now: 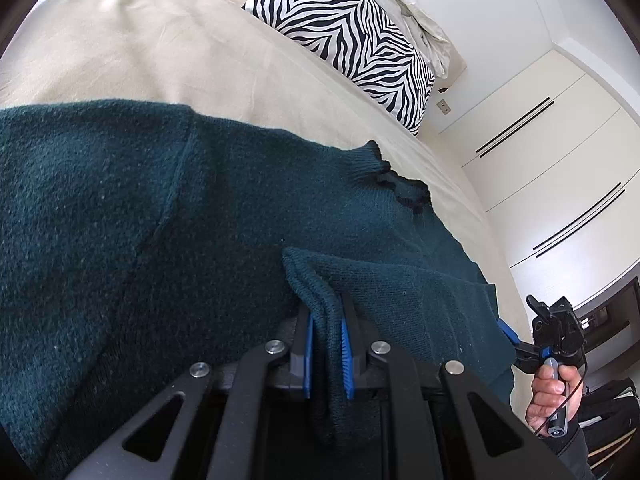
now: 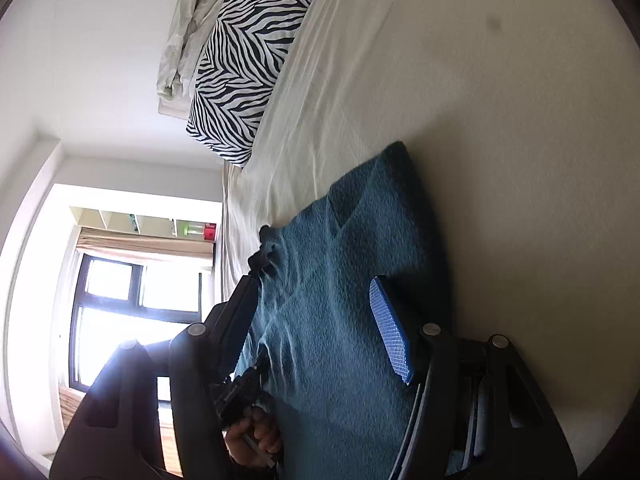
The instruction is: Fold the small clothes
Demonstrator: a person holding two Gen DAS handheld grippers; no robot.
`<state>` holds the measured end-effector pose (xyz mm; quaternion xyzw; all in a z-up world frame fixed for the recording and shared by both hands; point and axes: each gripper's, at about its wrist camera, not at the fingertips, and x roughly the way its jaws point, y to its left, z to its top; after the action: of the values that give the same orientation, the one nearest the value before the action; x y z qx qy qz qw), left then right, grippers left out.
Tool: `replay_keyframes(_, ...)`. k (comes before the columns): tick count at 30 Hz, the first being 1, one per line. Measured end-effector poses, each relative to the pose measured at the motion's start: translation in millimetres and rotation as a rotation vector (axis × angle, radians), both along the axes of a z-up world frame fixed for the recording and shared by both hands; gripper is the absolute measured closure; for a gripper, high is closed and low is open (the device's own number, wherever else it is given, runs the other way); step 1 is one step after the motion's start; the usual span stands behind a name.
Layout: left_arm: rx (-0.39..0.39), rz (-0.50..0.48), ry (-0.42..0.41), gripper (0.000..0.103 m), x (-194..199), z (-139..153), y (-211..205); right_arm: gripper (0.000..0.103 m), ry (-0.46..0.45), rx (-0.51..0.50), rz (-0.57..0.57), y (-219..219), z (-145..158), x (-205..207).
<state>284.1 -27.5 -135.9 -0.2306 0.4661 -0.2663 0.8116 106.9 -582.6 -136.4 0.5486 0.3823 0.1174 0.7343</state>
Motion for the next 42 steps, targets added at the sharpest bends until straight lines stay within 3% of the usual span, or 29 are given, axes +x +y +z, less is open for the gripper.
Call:
replay_keyframes(10, 0.004, 0.002, -0.02, 0.087, -3.6, 0.3, -0.6, 0.046, -0.014, 0.024, 0.056, 8.9, -4.9, -78.8)
replay_keyframes(19, -0.014, 0.029, 0.023, 0.087, -17.4, 11.1, 21.4, 0.054, -0.016, 0.073, -0.004, -4.1, -26.1, -100.4)
replay_keyframes(21, -0.008, 0.076, 0.022, 0.077, -34.7, 22.2, 41.4, 0.051, -0.008, 0.039, -0.039, -5.0, -17.2, -112.1)
replay_keyframes(23, -0.038, 0.143, -0.014, 0.049, -58.5, 37.9, 70.8, 0.049, -0.012, -0.021, -0.068, -2.1, -2.7, -127.0)
replay_keyframes(25, -0.095, 0.215, -0.053, 0.036, -85.1, 51.9, 107.9, 0.049, -0.039, -0.042, -0.063, 7.8, 9.6, -142.3)
replay_keyframes(29, -0.18, 0.389, -0.05, 0.035, -131.2, 57.1, 191.3, 0.049, -0.081, -0.044, -0.021, 46.5, 26.3, -169.5)
replay_keyframes(35, -0.375, 0.721, 0.042, 0.037, -184.8, 24.0, 313.1, 0.049, -0.101, -0.012, 0.052, 115.6, 35.6, -192.4)
replay_keyframes(42, -0.573, 0.93, 0.079, 0.04, -188.6, 0.1, 371.9, 0.049, -0.099, -0.019, 0.112, 174.5, 45.8, -198.0)
